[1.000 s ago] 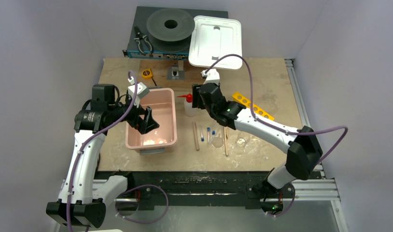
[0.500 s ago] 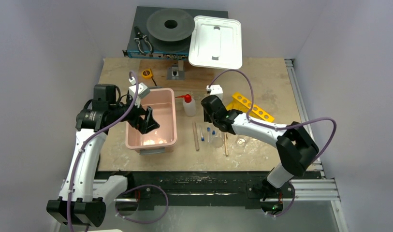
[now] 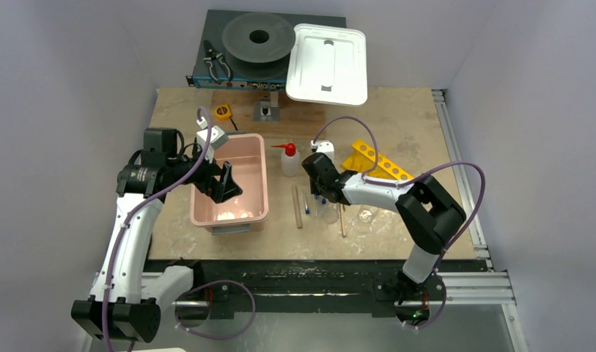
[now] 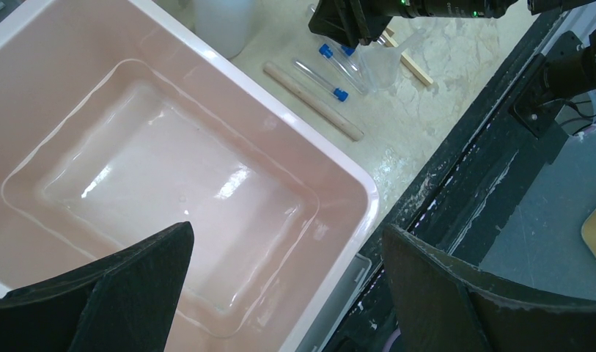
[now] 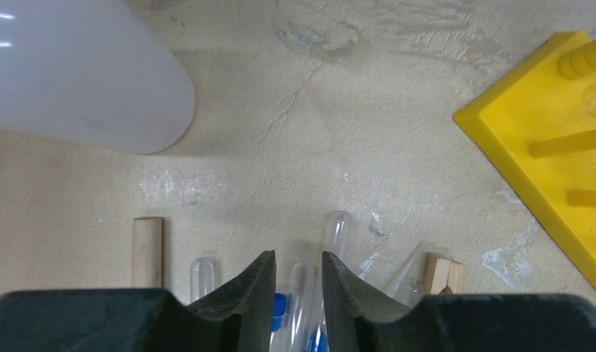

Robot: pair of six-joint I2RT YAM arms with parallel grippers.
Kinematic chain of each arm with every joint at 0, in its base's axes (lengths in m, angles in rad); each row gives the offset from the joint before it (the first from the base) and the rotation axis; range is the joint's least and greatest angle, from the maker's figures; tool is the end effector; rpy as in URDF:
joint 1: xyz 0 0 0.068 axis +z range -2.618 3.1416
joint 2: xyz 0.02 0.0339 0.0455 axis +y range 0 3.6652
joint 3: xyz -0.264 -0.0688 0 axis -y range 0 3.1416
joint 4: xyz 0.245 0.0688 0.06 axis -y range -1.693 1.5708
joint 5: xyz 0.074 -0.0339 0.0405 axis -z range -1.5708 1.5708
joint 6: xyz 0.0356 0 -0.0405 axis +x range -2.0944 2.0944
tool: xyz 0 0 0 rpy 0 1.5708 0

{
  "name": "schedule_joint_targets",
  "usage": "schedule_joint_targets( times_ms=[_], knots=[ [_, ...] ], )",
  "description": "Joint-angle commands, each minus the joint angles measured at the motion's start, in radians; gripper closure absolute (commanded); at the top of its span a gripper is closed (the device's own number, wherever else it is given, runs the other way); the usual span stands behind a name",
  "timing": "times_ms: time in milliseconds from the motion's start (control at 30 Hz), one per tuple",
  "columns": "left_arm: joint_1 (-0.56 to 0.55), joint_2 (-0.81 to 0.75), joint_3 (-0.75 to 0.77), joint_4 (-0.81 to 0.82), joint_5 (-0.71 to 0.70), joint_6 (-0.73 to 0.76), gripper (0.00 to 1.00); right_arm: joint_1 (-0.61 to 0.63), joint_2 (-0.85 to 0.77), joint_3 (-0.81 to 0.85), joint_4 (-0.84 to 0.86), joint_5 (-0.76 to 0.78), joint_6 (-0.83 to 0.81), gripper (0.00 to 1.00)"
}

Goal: Organize the chemistry lab equipment

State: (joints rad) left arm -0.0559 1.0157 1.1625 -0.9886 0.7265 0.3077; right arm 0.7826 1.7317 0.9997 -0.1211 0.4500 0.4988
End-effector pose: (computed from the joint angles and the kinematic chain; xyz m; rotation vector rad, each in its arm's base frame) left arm 0.1799 -0.0337 0.3580 0.7240 2.1427 -0.7368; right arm 0.2622 0.2389 0.1751 -0.1304 2.3145 0.0941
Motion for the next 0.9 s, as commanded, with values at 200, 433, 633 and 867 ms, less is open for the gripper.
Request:
schedule_joint_targets(
  times_ms=[200,433,633,867],
  knots=[
    [-0.004,0.01,-0.003,0.018,0.005,0.022,0.0,-0.007,-0.012,-0.049,0.037,-0.022,0.042,0.74],
    [-0.004,0.009,0.001,0.014,-0.002,0.024,0.0,-0.008,-0.048,-0.102,0.042,-0.021,0.062,0.82],
    [-0.004,0.007,0.005,0.007,-0.007,0.031,0.0,-0.006,-0.074,-0.139,0.05,-0.03,0.078,0.79],
    [-0.004,0.005,0.008,0.005,-0.007,0.031,0.0,-0.004,-0.058,-0.131,0.056,-0.068,0.078,0.83]
  ],
)
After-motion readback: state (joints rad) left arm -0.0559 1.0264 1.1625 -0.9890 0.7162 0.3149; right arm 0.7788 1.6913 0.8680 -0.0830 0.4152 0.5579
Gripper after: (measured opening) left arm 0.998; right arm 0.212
